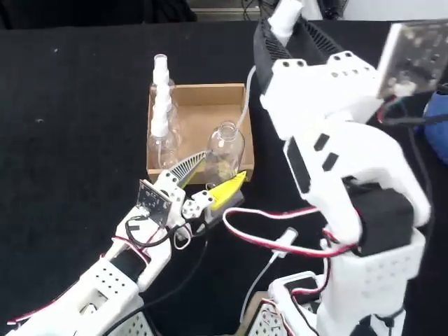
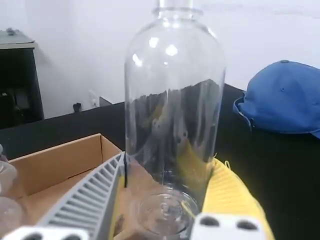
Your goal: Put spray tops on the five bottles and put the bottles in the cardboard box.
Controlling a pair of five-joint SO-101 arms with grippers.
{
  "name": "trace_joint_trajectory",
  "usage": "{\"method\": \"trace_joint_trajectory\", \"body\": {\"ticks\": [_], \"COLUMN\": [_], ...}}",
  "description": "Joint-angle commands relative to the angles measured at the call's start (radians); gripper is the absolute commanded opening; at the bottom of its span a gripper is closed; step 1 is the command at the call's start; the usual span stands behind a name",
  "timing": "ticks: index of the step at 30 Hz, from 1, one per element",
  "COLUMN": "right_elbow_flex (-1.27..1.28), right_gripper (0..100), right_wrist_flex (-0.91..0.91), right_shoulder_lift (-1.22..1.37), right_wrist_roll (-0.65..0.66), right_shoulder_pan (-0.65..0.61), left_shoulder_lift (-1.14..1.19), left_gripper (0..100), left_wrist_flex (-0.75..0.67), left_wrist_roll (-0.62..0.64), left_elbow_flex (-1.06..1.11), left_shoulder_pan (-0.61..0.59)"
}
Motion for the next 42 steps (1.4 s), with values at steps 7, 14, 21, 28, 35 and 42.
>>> {"method": "trace_joint_trajectory", "body": {"ticks": [7, 14, 21, 28, 35, 42], "right_elbow_flex": [0.002, 0.001, 0.027, 0.035, 0.171, 0.208], "right_gripper": [1.1, 1.1, 1.1, 1.1, 1.1, 1.1], "right_wrist_flex": [-0.084, -0.074, -0.086, -0.091, -0.201, -0.215], "right_shoulder_lift": [-0.035, -0.108, -0.13, -0.128, -0.131, -0.136], "right_wrist_roll": [0.0, 0.003, 0.005, 0.095, 0.121, 0.117], "right_shoulder_pan": [-0.018, -0.063, -0.117, -0.114, -0.086, -0.081], "left_shoulder_lift": [-0.018, -0.018, -0.018, -0.018, -0.018, -0.018], "left_gripper": [3, 3, 3, 3, 3, 3], "left_wrist_flex": [-0.031, -0.031, -0.031, -0.031, -0.031, -0.031], "left_wrist_roll": [0.006, 0.006, 0.006, 0.006, 0.006, 0.006], "left_elbow_flex": [0.024, 0.024, 0.024, 0.024, 0.024, 0.024], "left_shoulder_pan": [-0.005, -0.005, -0.005, -0.005, -0.005, -0.005]}}
